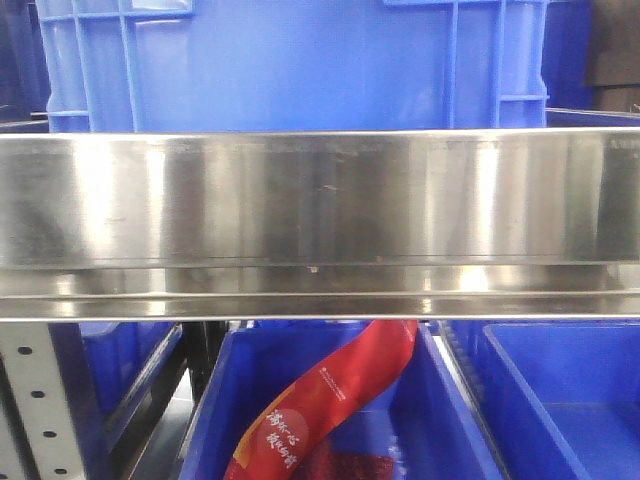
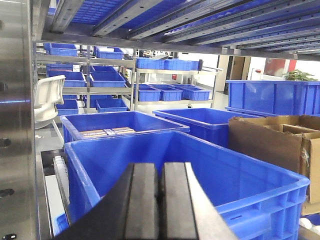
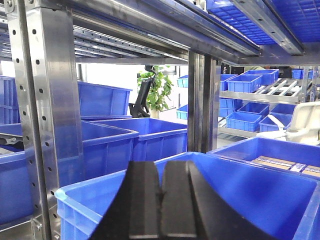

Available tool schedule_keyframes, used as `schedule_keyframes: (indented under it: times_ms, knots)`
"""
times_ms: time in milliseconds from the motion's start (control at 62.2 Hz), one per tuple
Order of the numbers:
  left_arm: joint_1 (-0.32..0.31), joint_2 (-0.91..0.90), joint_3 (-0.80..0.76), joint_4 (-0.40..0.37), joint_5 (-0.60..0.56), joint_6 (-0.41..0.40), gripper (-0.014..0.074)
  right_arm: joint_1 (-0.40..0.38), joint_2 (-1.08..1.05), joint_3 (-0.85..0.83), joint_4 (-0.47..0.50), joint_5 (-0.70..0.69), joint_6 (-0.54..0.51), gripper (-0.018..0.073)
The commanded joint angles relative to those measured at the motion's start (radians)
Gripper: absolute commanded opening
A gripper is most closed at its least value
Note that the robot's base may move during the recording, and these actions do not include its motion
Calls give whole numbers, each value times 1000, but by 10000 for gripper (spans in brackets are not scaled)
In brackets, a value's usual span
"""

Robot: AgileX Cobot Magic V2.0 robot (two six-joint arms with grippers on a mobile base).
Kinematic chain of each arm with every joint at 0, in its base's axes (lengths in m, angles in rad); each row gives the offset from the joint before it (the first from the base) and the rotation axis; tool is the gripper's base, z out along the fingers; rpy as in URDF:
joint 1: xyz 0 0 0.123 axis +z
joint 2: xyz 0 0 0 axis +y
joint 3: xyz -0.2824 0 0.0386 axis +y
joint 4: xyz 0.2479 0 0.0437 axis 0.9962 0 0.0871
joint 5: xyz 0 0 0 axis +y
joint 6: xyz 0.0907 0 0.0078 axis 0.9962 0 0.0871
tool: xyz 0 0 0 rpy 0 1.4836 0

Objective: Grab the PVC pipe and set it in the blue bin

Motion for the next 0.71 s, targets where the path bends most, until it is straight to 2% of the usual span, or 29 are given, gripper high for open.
schedule_keyframes:
  times_ms: [0, 466, 563, 611, 692]
  knots:
    - [-4, -7, -3, 3, -12, -4, -111, 1, -6, 2, 3, -12, -2, -168]
    - [-4, -6, -3, 3, -14, -4, -111, 1, -13, 2, 3, -12, -2, -168]
    - [-4, -6, -3, 3, -14, -4, -111, 1, -23, 24, 14, 5, -96, -168]
    - [-4, -6, -3, 3, -14, -4, -111, -13, -41, 50, 56, -13, -165, -168]
    - [-4, -6, -3, 3, -14, -4, -111, -58, -77, 105, 117, -56, -217, -168]
